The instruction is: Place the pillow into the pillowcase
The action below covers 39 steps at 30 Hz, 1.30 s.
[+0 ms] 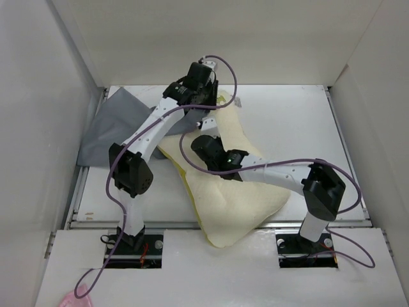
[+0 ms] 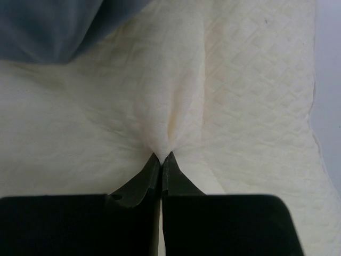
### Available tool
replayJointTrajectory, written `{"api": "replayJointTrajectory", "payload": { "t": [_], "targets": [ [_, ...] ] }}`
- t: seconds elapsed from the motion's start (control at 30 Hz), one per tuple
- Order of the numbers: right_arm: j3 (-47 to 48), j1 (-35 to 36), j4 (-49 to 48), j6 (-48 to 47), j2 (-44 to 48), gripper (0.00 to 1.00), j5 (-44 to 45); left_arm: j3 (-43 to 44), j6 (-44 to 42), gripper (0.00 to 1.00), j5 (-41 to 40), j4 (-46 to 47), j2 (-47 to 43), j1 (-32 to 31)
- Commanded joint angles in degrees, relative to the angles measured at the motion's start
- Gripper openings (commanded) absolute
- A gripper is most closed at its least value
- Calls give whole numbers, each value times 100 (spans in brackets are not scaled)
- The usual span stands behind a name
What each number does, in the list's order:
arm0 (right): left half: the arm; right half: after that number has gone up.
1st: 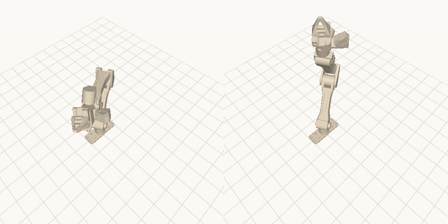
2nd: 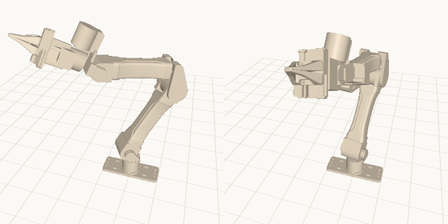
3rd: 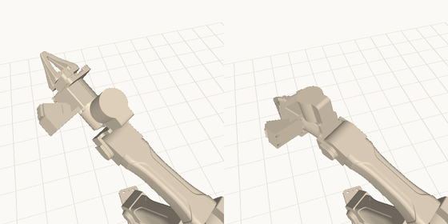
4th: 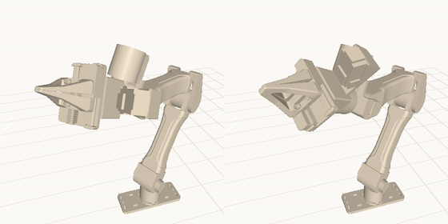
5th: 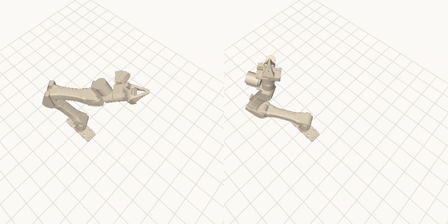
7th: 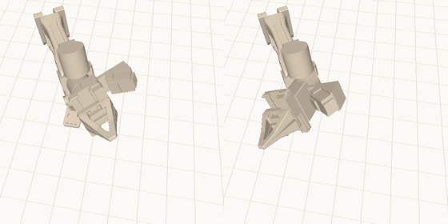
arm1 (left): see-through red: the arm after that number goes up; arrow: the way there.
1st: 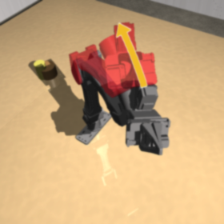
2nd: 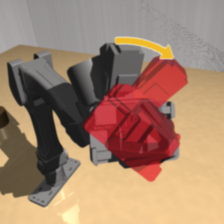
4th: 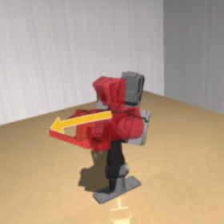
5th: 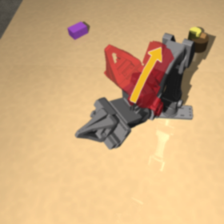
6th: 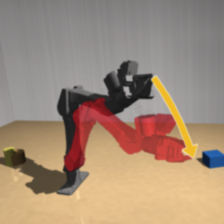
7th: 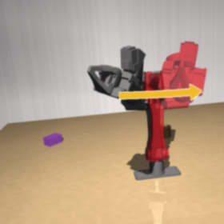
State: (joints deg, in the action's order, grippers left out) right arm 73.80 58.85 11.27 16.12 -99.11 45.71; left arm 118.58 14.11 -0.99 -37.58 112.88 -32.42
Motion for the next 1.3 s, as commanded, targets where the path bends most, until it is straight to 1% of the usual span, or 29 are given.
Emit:
{"api": "replayJointTrajectory", "payload": {
  "t": [0.0,0.03,0.07,0.1,0.13,0.17,0.23,0.3,0.33,0.4,0.43,0.5,0.53,0.6,0.63,0.7,0.73,0.83,0.87,0.9,0.93,0.97,1.0,1.07,1.1,1.13,1.2,1.23,1.27],
  "targets": [
    [557,-399,279,610,41,0,669,-650,101,99,4,286,-722,-18],
    [443,-531,280,664,41,0,406,-818,153,100,-93,287,-950,-18],
    [294,-802,280,734,119,0,-84,-959,154,100,-216,287,-1056,-18],
    [206,-935,219,735,198,0,-280,-1195,241,100,-374,200,-1145,-18],
    [127,-1041,157,735,199,0,-448,-1319,320,100,-836,103,-1241,-18],
    [74,-1216,156,735,199,0,-632,-1451,590,100,-1128,-11,-1460,-18],
    [20,-1271,156,735,252,0,-686,-2083,952,100,-1830,-197,-1768,-18],
    [20,-1332,104,735,200,0,-774,-2627,1390,100,-2009,-189,-2339,-18],
    [20,-1332,52,735,130,0,-835,-3196,1489,100,-2071,-118,-2532,-18],
    [20,-1384,51,735,59,0,-889,-3726,1629,100,-2132,57,-2980,69],
    [73,-1385,51,735,58,0,-958,-4138,1787,100,-2133,250,-3061,148],
    [73,-1385,51,682,6,0,-959,-4395,1893,100,-2133,383,-3061,332],
    [73,-1455,51,682,6,0,-959,-4466,1894,100,-2133,531,-3061,473],
    [73,-1516,51,682,6,0,-1037,-4520,1746,100,-2037,690,-2887,526],
    [73,-1517,51,682,6,0,-1108,-4520,1640,100,-1949,769,-2651,527],
    [143,-1666,51,682,-55,0,-1371,-4371,1490,100,-1625,1024,-2395,527],
    [143,-1666,51,682,-56,0,-1442,-4370,1333,100,-1528,1129,-2124,527],
    [196,-1666,51,629,-108,0,-1442,-4046,1243,98,-1465,1271,-1648,527],
    [196,-1666,121,629,-109,0,-1390,-3915,1304,91,-1569,1132,-1307,527],
    [248,-1666,121,629,-109,0,-1268,-3643,1305,82,-1649,878,-1147,527],
    [249,-1666,174,629,-109,0,-1206,-3519,1418,74,-1911,745,-1024,527],
    [249,-1666,244,577,-109,0,-1153,-3431,1489,55,-2044,639,-857,527],
    [249,-1718,244,577,-109,0,-1152,-3369,1542,52,-2123,560,-855,579],
    [197,-1719,244,524,-109,0,-1152,-3298,1542,52,-2124,489,-855,640],
    [196,-1719,244,524,-109,0,-1152,-3298,1542,57,-2124,489,-855,693],
    [144,-1719,244,524,-109,0,-1152,-3298,1542,59,-2176,489,-960,694],
    [143,-1719,244,463,-161,0,-1152,-3376,1542,61,-2247,541,-1066,694],
    [143,-1719,244,462,-161,0,-1152,-3377,1542,61,-2247,594,-1066,746],
    [143,-1719,244,462,-161,0,-1152,-3438,1473,55,-2247,655,-1066,799]
  ]
}}
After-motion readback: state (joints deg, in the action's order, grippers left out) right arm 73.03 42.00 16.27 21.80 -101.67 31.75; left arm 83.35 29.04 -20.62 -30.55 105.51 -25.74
